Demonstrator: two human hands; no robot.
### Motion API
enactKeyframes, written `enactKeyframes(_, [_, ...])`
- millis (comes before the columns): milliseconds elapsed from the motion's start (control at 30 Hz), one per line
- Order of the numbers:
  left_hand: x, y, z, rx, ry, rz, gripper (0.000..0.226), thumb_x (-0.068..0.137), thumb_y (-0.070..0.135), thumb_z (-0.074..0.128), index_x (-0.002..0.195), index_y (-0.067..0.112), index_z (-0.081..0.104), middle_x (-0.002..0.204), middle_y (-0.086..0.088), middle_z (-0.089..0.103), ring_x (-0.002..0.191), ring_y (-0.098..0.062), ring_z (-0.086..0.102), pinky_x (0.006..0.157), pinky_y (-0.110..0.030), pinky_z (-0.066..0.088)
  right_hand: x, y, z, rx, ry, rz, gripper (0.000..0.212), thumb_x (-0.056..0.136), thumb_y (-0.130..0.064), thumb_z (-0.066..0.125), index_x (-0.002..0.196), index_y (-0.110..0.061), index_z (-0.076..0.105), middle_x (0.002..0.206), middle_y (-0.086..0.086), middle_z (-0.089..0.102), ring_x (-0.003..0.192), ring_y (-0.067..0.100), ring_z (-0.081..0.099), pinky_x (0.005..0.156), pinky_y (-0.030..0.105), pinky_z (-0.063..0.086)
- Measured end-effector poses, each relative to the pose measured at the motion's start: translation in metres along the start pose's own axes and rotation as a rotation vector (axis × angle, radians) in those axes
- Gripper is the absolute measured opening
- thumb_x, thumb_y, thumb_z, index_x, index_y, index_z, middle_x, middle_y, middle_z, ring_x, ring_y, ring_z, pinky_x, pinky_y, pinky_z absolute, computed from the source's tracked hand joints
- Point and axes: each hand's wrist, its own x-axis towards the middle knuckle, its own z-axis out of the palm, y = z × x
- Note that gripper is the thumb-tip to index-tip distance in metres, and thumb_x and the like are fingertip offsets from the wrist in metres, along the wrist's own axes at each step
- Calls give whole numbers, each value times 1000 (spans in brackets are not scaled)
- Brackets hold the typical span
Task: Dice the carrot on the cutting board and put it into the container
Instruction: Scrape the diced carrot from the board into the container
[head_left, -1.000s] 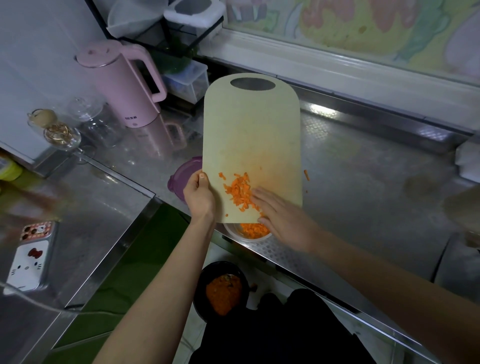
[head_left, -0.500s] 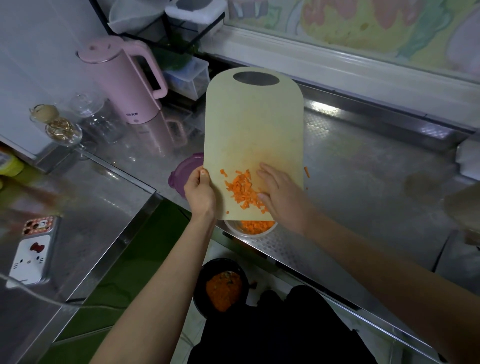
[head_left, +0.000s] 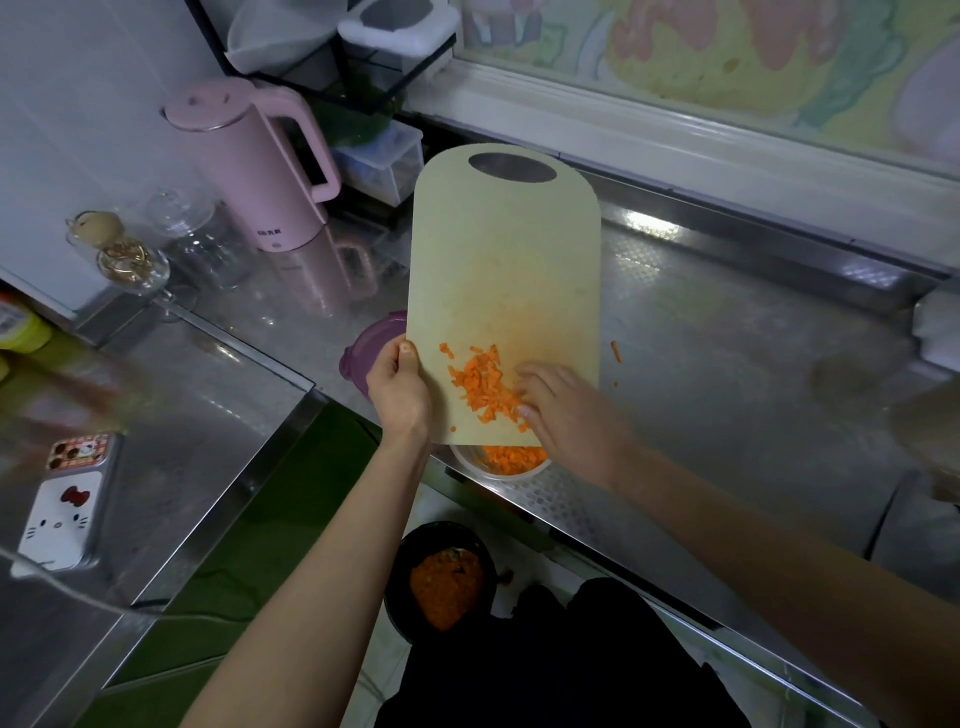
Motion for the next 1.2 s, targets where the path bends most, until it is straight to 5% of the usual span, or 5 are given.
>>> enactKeyframes(300, [9, -5, -3, 10, 15, -12, 35, 101, 20, 32, 80, 20, 60, 84, -5, 62, 81, -19, 54, 78, -31, 41, -7, -11, 5, -7, -133, -62, 59, 97, -35, 22, 142, 1, 32, 154, 14, 22, 143, 21, 7, 113, 38, -3])
enactKeyframes(700, [6, -8, 2, 16, -15, 7, 28, 101, 16, 33, 93, 13, 60, 82, 3, 61, 76, -10, 54, 71, -24, 42, 43, -5, 7, -106, -133, -151, 54, 101, -30, 31, 150, -12, 15, 158, 4, 9, 145, 17, -1, 117, 30, 2])
enactKeyframes(933, [8, -6, 3, -9, -14, -16, 30, 101, 17, 32, 93, 11, 59, 79, 2, 59, 72, -10, 52, 67, -23, 39, 8, 3, 23, -164, -233, -169, 55, 97, -31, 19, 146, -7, 25, 156, 8, 19, 143, 19, 2, 113, 35, 9])
enactKeyframes(1100, [5, -6, 3, -6, -1, -22, 31, 101, 17, 31, 88, 11, 58, 76, 4, 57, 71, -9, 49, 66, -22, 36, -22, 6, 33, -335, -251, -186, 53, 93, -32, 27, 136, -6, 47, 146, 9, 40, 137, 21, 25, 108, 40, 20])
enactKeyframes(1200, [6, -7, 3, -4, 5, -29, 33, 101, 19, 31, 81, 19, 58, 79, 3, 59, 75, -11, 52, 70, -23, 38, -32, 6, 31, -267, -271, -216, 52, 95, -28, 24, 140, -5, 38, 150, 8, 24, 139, 21, 13, 110, 43, 10])
